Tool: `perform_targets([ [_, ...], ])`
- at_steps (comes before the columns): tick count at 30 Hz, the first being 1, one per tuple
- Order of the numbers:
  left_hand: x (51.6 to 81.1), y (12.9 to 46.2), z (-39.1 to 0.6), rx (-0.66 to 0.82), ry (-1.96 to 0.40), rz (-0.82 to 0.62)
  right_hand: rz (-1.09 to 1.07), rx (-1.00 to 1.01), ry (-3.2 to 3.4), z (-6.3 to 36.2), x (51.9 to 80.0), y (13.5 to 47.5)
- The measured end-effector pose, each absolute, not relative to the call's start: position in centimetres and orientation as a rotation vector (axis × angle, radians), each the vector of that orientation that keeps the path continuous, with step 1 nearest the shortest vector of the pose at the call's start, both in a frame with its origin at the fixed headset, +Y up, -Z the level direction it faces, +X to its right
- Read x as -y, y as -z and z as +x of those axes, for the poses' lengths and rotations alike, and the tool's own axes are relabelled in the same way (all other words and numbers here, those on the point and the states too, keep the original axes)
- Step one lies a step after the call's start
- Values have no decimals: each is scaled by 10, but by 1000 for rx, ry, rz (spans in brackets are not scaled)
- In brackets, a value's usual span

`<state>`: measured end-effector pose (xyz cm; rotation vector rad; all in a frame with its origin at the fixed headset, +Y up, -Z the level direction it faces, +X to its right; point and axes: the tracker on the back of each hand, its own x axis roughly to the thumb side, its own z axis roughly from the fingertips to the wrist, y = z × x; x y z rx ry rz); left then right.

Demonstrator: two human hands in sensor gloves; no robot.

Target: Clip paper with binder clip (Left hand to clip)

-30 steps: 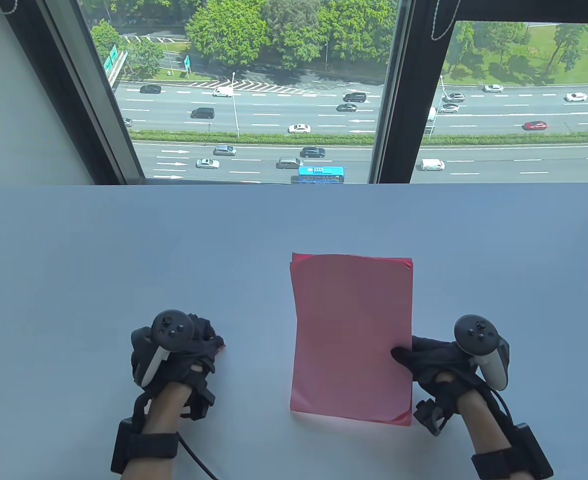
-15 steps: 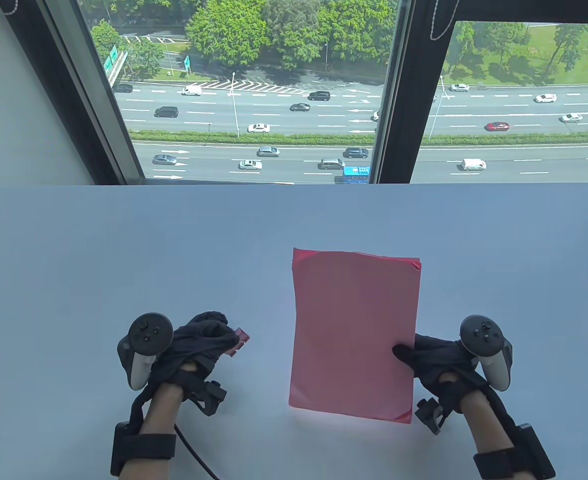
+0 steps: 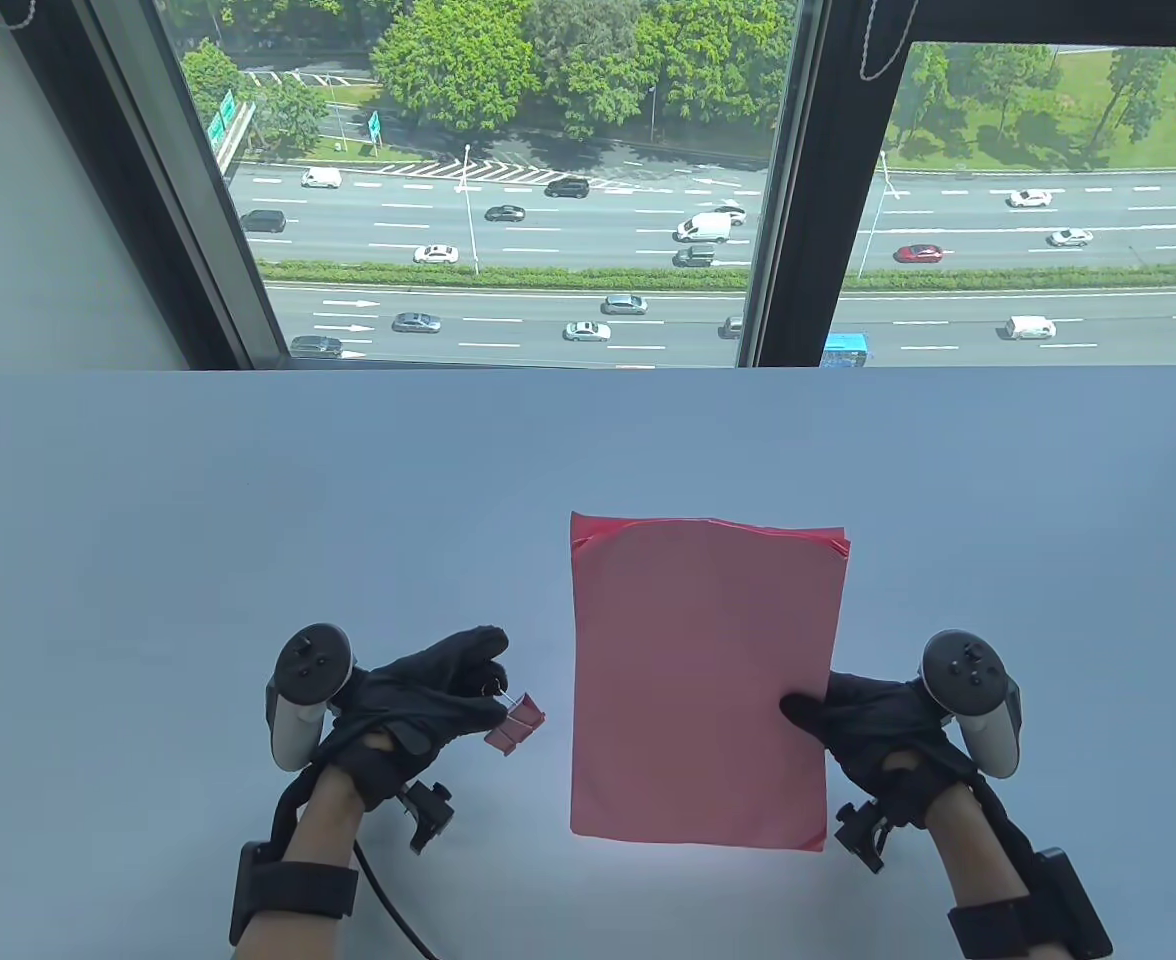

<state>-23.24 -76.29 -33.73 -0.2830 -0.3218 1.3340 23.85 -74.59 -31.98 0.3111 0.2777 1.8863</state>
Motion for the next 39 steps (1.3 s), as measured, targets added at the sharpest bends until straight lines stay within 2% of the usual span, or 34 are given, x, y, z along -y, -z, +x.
perform_targets([
  [5, 769, 337, -229, 329, -1474, -309, 369, -293, -1889, 233, 744, 319],
  [32, 770, 336, -220, 318, -1464, -292, 401, -329, -1926, 225, 747, 317],
  [39, 764, 334, -221, 274, -1515, -207, 438, -331, -1970, 213, 747, 313],
])
